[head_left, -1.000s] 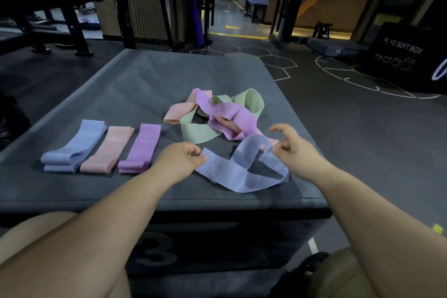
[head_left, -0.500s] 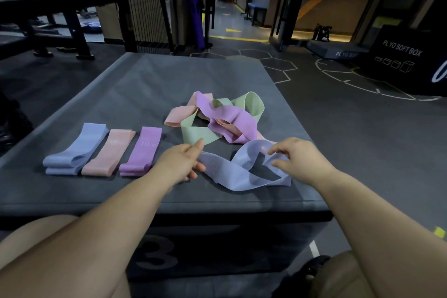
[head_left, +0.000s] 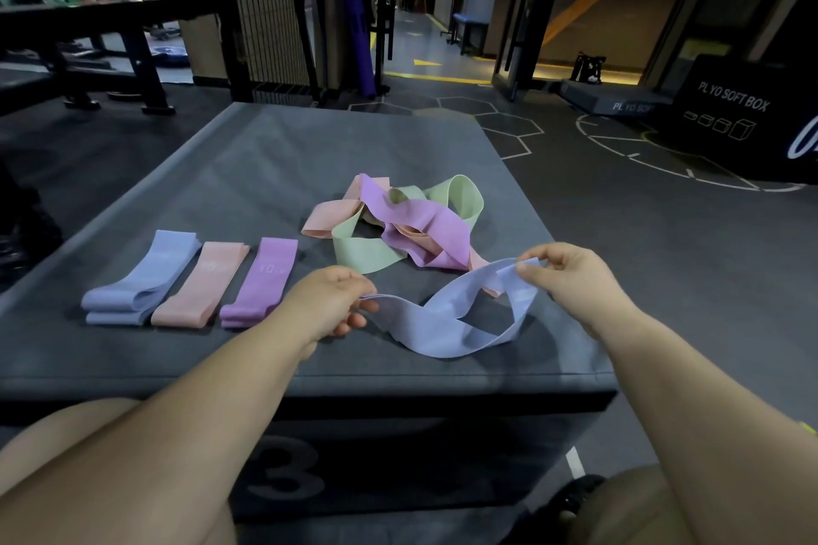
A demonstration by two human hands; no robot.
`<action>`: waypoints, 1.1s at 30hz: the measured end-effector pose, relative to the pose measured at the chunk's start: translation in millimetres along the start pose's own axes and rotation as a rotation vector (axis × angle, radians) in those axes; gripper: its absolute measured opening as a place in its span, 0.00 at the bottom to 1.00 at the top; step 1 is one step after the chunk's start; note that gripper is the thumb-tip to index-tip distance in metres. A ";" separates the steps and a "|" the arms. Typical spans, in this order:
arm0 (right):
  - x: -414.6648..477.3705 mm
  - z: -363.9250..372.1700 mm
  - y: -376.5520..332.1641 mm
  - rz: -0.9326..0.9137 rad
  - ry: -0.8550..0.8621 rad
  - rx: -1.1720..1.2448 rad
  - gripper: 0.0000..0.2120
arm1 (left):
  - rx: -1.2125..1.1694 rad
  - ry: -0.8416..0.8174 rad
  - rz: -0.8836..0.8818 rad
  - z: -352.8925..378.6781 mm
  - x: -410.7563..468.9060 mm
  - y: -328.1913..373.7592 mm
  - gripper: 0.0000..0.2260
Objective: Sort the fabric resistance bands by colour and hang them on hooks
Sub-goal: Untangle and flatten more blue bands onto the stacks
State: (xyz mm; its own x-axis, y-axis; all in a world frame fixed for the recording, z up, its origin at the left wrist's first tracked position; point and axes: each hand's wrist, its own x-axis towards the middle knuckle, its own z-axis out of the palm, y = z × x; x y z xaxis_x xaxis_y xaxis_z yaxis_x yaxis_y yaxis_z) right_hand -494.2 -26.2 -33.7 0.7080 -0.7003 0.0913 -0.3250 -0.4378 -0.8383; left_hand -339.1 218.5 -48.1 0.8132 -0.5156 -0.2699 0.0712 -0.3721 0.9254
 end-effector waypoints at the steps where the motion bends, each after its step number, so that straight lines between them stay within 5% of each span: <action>1: 0.0 0.2 0.9 0.033 -0.023 0.034 0.03 | 0.007 -0.003 0.003 -0.2 -0.2 -0.7 0.05; 17: -4.7 -5.7 -6.1 0.357 -0.265 0.165 0.04 | 0.158 -0.048 0.058 4.4 -3.3 -5.1 0.05; 26: -2.3 -3.4 -9.3 0.350 -0.209 0.284 0.04 | -0.013 0.034 0.119 4.0 2.1 -6.3 0.06; 33: 2.3 1.1 -8.4 0.169 -0.123 0.295 0.11 | -0.173 0.063 0.184 1.8 6.6 -5.2 0.06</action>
State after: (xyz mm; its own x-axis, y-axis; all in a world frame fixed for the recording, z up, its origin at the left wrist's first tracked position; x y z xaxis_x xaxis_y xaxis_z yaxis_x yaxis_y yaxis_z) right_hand -489.2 -23.5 -27.0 0.7354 -0.6683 -0.1123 -0.2621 -0.1276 -0.9566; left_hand -335.1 215.7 -55.1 0.8554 -0.5115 -0.0811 0.0125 -0.1360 0.9906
